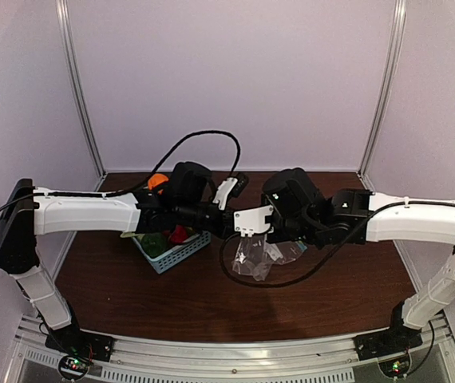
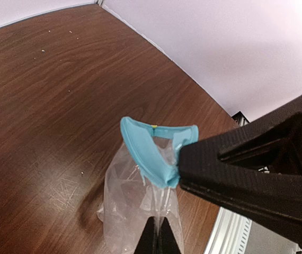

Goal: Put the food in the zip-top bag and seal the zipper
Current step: Adjust the zipper food storage bag at the center of the board.

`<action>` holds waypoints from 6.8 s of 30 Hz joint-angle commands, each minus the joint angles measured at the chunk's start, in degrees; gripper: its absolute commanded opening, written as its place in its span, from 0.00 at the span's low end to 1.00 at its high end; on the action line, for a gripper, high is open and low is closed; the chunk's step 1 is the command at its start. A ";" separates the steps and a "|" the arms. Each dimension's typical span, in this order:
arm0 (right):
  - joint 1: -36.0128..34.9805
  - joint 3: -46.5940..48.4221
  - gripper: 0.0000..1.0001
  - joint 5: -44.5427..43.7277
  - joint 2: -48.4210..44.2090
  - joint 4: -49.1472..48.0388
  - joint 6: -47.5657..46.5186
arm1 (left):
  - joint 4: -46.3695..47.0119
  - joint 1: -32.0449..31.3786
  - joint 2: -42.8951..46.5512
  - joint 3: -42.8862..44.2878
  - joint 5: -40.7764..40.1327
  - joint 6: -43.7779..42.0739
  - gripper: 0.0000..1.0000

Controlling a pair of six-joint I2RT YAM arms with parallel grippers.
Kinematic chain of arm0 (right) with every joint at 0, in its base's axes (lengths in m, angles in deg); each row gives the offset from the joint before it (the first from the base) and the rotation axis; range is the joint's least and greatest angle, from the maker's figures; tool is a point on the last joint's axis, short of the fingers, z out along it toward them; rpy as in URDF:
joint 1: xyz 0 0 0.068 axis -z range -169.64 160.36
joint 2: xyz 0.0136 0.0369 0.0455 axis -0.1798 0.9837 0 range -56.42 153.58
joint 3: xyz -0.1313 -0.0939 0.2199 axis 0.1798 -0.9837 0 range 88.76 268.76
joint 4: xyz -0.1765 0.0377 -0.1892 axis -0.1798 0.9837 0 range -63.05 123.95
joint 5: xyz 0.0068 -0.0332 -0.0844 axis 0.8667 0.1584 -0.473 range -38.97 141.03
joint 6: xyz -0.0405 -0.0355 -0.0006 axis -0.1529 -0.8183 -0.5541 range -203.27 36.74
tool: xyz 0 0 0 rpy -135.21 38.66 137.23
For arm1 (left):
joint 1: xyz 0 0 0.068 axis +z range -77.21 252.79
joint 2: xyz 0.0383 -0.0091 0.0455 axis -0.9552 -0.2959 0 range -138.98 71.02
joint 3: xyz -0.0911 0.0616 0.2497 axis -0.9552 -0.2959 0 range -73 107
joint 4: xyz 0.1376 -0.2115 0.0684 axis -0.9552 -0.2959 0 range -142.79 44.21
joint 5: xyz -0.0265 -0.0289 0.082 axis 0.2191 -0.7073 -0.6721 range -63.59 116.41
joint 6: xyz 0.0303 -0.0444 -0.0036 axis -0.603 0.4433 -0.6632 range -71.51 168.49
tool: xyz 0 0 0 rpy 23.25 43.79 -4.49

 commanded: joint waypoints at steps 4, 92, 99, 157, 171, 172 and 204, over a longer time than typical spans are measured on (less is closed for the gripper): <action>5.88 6.47 0.00 3.63 2.52 10.38 9.78 | 2.27 -1.68 1.97 0.80 -0.55 -2.50 0.00; 21.66 10.57 0.38 49.55 -4.68 24.90 31.63 | -2.22 -6.42 1.19 -0.47 -27.25 -12.01 0.00; 13.52 10.91 0.38 33.28 -3.62 20.64 24.70 | -0.58 -6.40 1.16 -0.19 -21.32 -10.63 0.00; 10.09 5.92 0.15 25.48 -6.31 19.50 15.50 | -0.41 -5.90 0.07 2.83 -4.81 -8.97 0.00; 14.54 13.22 0.00 51.69 -2.76 37.27 16.09 | 2.72 -5.90 4.04 -2.17 -22.88 -15.28 0.00; 14.76 13.61 0.00 55.26 -2.14 38.73 16.31 | 3.91 -5.86 4.55 -2.78 -24.61 -15.99 0.00; 22.03 11.87 0.36 76.83 7.03 47.74 1.70 | 23.64 -17.18 8.21 -21.82 -31.45 -84.96 0.00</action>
